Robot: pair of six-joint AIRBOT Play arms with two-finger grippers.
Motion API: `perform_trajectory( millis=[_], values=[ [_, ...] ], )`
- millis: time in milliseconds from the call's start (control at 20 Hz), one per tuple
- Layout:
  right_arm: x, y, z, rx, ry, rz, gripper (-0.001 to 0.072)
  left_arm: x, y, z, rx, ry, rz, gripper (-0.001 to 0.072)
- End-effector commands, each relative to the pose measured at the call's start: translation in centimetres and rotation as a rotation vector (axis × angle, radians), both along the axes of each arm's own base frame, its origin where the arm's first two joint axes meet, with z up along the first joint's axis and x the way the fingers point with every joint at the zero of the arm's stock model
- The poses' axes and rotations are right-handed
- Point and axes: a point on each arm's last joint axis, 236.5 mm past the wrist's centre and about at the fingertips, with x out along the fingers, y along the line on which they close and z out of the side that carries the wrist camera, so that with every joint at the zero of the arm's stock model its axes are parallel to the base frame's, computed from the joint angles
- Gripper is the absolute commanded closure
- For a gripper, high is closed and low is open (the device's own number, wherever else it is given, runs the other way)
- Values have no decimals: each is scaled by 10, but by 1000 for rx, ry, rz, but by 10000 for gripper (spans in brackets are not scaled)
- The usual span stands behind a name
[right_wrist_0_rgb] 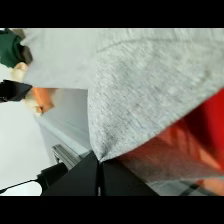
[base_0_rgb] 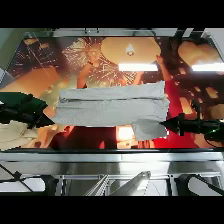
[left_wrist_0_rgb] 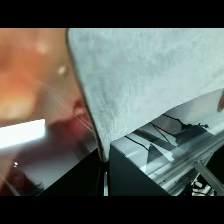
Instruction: Fold the shirts.
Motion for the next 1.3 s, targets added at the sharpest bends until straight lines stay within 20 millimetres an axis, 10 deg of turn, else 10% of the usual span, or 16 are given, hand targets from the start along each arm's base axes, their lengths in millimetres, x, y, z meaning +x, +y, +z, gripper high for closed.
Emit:
perform_trajectory(
  millis=[0,500,1250],
  values=[
    [2,-3,35,2,-105,0,695,6,-20,39,-95,-85,-30,687],
    [55,-33,81,-96,-289,-103,695,42,-28,88,-166,-303,63,687],
    [210,-87,-21,-183,-260,-255,694,171,-33,14,-189,-204,75,687]
  ],
)
